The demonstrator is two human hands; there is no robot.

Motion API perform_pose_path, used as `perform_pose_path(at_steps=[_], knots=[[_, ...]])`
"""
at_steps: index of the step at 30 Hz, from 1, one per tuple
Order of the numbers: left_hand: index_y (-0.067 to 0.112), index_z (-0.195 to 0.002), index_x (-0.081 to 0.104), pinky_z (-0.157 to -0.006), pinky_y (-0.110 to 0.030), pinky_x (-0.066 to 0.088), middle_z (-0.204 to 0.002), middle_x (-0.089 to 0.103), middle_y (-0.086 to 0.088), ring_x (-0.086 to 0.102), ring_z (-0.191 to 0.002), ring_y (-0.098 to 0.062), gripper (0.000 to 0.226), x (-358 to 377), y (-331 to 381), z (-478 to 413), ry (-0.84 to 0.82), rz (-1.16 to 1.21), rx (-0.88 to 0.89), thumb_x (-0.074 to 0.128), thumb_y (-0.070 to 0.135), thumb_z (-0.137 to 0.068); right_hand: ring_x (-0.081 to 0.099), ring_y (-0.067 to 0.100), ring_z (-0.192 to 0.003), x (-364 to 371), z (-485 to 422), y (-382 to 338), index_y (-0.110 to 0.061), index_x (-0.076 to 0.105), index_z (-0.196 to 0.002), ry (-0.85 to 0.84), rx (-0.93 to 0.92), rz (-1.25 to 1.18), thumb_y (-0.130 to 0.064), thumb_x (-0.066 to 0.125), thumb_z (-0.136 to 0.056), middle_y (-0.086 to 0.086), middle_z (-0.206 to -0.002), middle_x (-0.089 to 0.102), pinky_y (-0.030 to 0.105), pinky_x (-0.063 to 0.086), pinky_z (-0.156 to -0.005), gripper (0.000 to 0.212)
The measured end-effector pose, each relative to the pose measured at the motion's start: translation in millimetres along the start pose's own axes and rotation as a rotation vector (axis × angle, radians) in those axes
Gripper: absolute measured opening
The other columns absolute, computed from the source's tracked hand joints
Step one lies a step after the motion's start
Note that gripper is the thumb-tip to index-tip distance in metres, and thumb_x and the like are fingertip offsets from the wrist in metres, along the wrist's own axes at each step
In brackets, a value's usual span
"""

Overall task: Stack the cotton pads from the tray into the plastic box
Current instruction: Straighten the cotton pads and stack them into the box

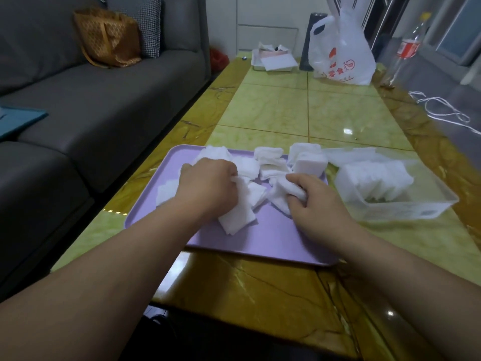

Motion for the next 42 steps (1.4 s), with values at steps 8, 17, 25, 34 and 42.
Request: perform_pose_path(at_steps=[8,17,25,34,42], knots=[[0.022,-0.100,0.076,-0.073,-0.023,0.057,-0.088,0.075,0.005,0.069,-0.078,-0.010,0.019,-11,32,-7,0.018,0.879,0.119,0.061,0.013,-0.095,0.059,0.001,-0.074,-24,-5,9,-0.028,0.071,-0.098,0.131,0.241,-0.408,-0.014,0.063,-0.087,-0.013,-0.083,0.068,0.018,0.043,-0.061,0.019],[0.011,-0.097,0.066,-0.049,-0.025,0.044,-0.069,0.067,0.000,0.053,-0.052,-0.013,0.018,14,50,3,-0.340,1.298,-0.043,0.079,0.004,-0.085,0.076,0.030,-0.094,-25,7,36,-0.019,0.078,-0.100,0.072,0.302,-0.689,-0.007,0.074,-0.088,0.005,-0.090,0.080,0.054,0.059,-0.090,0.018],[0.011,-0.110,0.071,-0.057,-0.025,0.047,-0.082,0.072,-0.001,0.060,-0.070,-0.008,0.021,18,59,10,-0.413,1.239,0.043,0.073,0.004,-0.091,0.076,0.024,-0.098,-22,8,34,-0.013,0.074,-0.108,-0.049,0.310,-0.725,0.003,0.064,-0.095,0.011,-0.098,0.080,0.045,0.060,-0.094,0.024],[0.003,-0.103,0.070,-0.054,-0.011,0.046,-0.071,0.073,0.002,0.064,-0.060,-0.003,0.021,15,59,13,-0.394,1.225,0.060,0.078,-0.001,-0.085,0.074,0.022,-0.097,-20,14,23,-0.013,0.073,-0.111,-0.158,0.300,-0.851,0.005,0.059,-0.098,0.015,-0.105,0.078,0.036,0.059,-0.090,0.026],[0.010,-0.091,0.072,-0.052,-0.015,0.046,-0.058,0.060,0.017,0.052,-0.052,-0.003,0.016,20,55,12,-0.225,1.060,0.040,0.084,0.009,-0.081,0.073,0.025,-0.094,-19,16,17,-0.011,0.075,-0.107,-0.212,0.317,-0.932,0.017,0.050,-0.091,0.015,-0.102,0.078,0.037,0.059,-0.086,0.041]])
Point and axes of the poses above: each hand's wrist, its own z-axis away from the middle knuckle, its own x-axis out of the palm, y = z × x, the point moved 3 cm from there along -z, towards the middle knuckle
